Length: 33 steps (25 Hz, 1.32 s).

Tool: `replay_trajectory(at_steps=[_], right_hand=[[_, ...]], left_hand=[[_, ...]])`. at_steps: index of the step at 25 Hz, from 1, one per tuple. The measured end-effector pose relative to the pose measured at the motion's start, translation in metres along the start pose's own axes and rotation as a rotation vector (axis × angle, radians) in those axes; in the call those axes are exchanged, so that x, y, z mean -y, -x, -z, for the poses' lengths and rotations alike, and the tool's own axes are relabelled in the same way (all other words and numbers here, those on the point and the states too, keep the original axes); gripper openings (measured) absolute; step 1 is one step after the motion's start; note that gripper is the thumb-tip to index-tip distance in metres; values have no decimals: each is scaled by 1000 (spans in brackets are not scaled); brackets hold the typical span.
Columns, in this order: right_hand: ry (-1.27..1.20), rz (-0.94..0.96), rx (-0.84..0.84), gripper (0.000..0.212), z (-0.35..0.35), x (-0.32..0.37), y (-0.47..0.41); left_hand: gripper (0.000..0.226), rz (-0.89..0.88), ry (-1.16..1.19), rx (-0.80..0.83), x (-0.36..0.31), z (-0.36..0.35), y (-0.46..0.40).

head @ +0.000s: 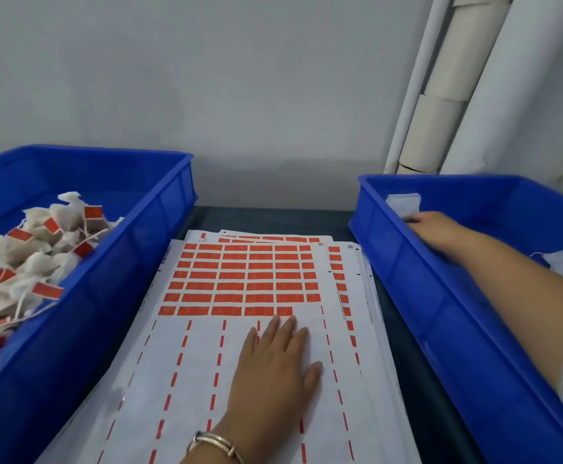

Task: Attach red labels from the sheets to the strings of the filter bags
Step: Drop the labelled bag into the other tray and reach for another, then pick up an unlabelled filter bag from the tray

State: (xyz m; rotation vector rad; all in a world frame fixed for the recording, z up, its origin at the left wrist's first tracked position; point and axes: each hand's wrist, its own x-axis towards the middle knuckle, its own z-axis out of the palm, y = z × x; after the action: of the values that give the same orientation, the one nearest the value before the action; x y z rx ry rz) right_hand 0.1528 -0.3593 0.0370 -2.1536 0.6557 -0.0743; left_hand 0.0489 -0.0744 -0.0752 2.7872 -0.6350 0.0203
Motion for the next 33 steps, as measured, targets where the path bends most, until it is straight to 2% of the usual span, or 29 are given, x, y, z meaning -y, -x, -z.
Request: replay_trajectory(at_steps=[2,5,7,10,12,13,14,15,17,19,22,25,29,30,33], right_hand=[[-33,-93,55,25,-11,-5,-14],[154,-35,88,37,-23,-11,-33],[178,-22,99,39,-29,-13,-42],[80,-30,-52,37,-31,-20,-55],[32,-9,-203,14,-27,-21,-63],[46,-11,-222,23,-24,-23,-66],[128,-13,-204,38,-21,-24,-69],[282,2,-143,43,-19,-28,-74],[357,14,-55,35,-17,-31,-80],[208,6,-76,13,-19,-32,-78],[-74,-25,-143,16,-18,-41,-78],[-178,-8,-284,5,-13,-39,-71],[-335,-81,-449,55,6,-15,-60],[-385,-81,-431,56,12,-4,-54],[-482,72,-291,36,24,27,-25]], left_hand=[[64,15,-26,11,1,-2,-4],[67,40,-67,56,2,-6,-11],[69,47,-79,81,2,-8,-13],[70,36,-78,100,3,-9,-15],[74,28,-79,112,3,-8,-16],[76,27,-81,117,3,-7,-17],[74,29,-83,119,3,-7,-17],[70,33,-80,119,4,-7,-18],[68,45,-65,116,4,-7,-19],[68,50,-61,113,4,-8,-20],[68,54,-56,98,4,-8,-19],[69,60,-52,82,5,-9,-17],[69,61,-47,68,4,-9,-17],[69,57,-44,60,4,-9,-17],[68,63,-5,50,3,-9,-17]])
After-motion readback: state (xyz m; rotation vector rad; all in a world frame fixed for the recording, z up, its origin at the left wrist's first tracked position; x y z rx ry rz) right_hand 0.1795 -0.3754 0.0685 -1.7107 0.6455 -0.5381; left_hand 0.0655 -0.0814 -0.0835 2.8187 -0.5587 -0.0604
